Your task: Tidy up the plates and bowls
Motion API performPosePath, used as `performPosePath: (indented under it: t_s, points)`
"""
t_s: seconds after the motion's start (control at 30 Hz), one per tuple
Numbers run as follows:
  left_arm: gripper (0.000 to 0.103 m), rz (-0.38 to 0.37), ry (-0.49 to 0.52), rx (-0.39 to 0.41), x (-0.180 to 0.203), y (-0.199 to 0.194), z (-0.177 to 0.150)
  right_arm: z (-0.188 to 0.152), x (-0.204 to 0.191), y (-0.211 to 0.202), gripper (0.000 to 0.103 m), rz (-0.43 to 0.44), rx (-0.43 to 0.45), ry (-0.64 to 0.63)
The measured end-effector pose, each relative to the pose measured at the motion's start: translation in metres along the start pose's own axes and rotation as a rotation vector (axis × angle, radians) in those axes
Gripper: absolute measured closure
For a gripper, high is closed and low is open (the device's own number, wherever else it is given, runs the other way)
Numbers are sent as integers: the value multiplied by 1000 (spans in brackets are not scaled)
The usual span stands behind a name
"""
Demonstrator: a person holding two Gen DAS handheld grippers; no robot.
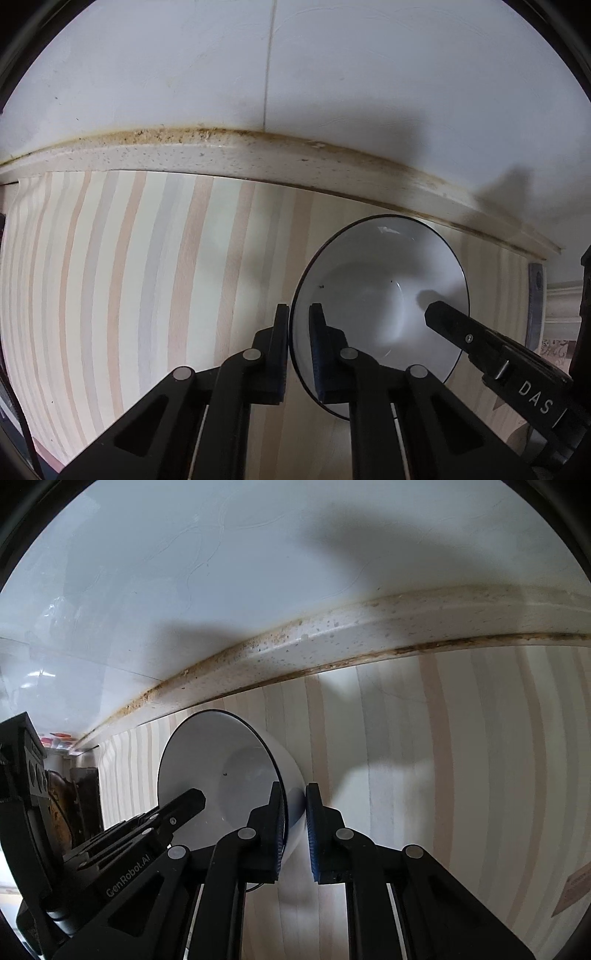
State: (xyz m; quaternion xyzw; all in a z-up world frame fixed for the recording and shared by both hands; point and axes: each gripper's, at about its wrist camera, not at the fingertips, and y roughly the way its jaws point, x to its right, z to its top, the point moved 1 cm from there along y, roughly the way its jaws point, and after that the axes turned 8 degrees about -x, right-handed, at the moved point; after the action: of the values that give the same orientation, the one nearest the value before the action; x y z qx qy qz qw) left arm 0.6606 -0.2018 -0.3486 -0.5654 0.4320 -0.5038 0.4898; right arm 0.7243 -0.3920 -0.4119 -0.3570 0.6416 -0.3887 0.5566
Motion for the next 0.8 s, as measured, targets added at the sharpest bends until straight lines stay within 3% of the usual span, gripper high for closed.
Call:
performPosePath:
  t_s: [0.4, 0.8]
  points:
    - [94, -11, 83, 76, 23, -72, -58, -56, -16, -62, 90, 8, 58, -38]
    - [94, -72, 194, 92, 59, -116, -142, -163, 12, -141, 90, 12, 113, -26]
